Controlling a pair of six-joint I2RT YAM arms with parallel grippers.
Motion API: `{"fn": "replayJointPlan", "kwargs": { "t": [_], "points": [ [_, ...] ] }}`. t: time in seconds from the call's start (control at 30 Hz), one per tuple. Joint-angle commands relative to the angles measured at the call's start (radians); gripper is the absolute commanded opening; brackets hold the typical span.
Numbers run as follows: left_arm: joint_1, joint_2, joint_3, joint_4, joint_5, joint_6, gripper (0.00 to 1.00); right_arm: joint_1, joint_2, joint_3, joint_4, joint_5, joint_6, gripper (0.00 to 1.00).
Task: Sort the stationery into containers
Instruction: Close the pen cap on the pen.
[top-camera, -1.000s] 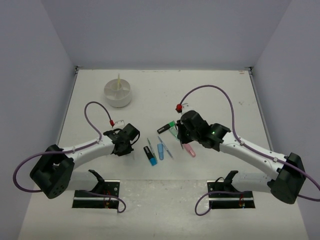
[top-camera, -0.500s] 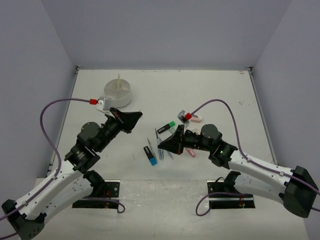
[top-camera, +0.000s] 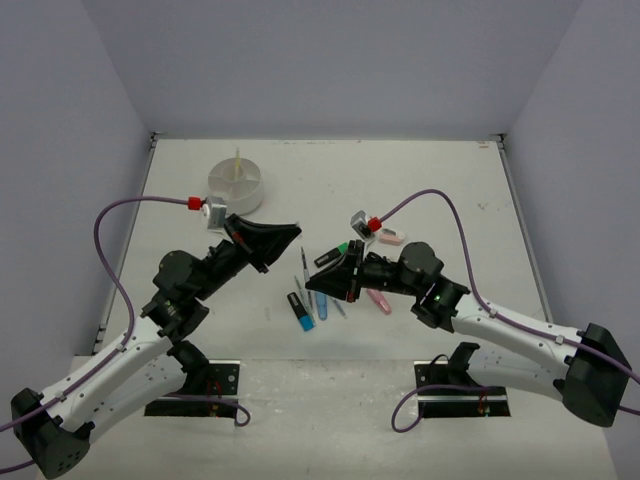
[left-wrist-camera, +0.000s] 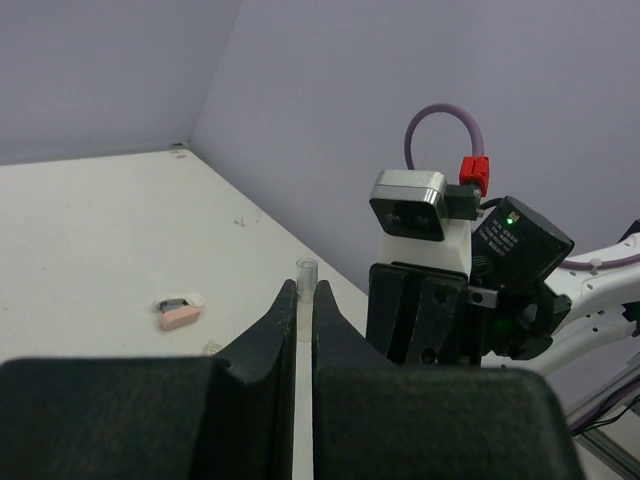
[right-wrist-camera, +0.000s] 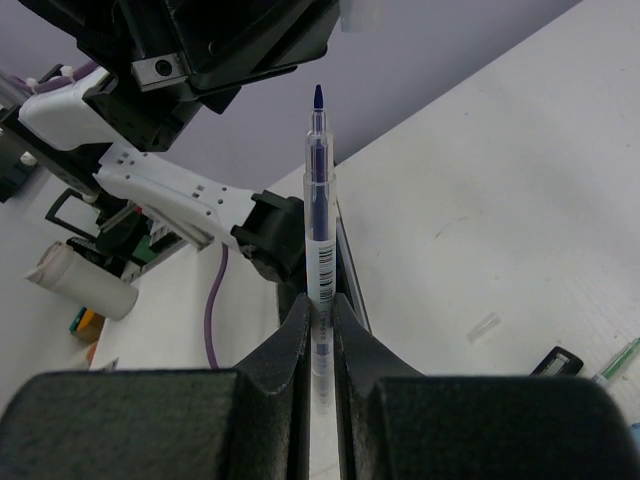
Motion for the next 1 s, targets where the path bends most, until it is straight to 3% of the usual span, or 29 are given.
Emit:
{"fn": "replayJointPlan", "kwargs": {
  "t": [0.0,0.97],
  "points": [
    [-0.003,-0.014,-0.013,0.083,0.033,0.007,0.0,0.005,0.018,0.05,0.017,0.018,-0.015,0.0],
    [-0.002,-0.013,-0.049,0.084,0.034,0.007,0.0,0.005,0.033,0.101,-0.071,0.088,-0.057,0.0]
  ]
}}
